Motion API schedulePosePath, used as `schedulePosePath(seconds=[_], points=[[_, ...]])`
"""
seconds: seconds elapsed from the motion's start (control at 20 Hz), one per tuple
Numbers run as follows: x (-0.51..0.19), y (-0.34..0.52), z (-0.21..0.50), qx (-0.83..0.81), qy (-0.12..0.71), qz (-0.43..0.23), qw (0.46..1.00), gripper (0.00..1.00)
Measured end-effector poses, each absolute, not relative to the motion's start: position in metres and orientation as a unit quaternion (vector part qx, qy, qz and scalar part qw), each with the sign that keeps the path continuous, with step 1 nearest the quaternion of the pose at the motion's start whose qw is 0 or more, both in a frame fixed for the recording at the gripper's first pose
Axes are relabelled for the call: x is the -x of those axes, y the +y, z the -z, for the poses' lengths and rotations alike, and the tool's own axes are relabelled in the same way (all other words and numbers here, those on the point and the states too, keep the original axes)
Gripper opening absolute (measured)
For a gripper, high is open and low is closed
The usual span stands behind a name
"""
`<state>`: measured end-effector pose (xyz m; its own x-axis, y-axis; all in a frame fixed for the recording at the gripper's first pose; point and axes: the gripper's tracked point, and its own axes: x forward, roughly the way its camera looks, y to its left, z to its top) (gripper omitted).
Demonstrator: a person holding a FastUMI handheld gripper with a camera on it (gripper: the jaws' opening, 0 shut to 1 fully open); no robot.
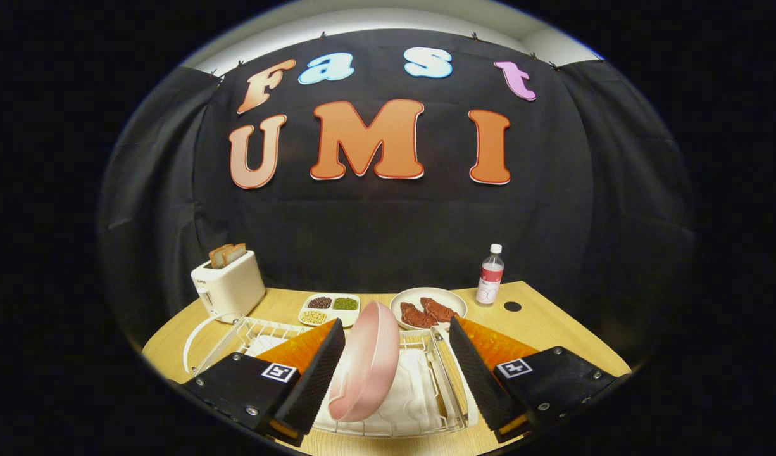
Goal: Take the plate from the dish rack, then take the spoon from the basket and place it into the plate.
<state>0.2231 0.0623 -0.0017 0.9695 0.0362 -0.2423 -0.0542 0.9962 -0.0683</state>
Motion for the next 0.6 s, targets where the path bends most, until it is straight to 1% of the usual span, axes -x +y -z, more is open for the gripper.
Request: schedulePosePath(seconds=[0.15, 0.25, 0.35, 0.6], points=[[-0.239, 0.065, 0.024, 0.05, 0.149, -0.014, 0.987, 0.98], [-0.246, 0.067, 0.042, 0.053, 0.174, -0.009, 0.983, 0.94], [-0.249, 0.071, 0.056, 0.047, 0.197, -0.009, 0.979, 0.86], [-0.256, 0.069, 0.062, 0.035, 0.208, 0.018, 0.977, 0.37]])
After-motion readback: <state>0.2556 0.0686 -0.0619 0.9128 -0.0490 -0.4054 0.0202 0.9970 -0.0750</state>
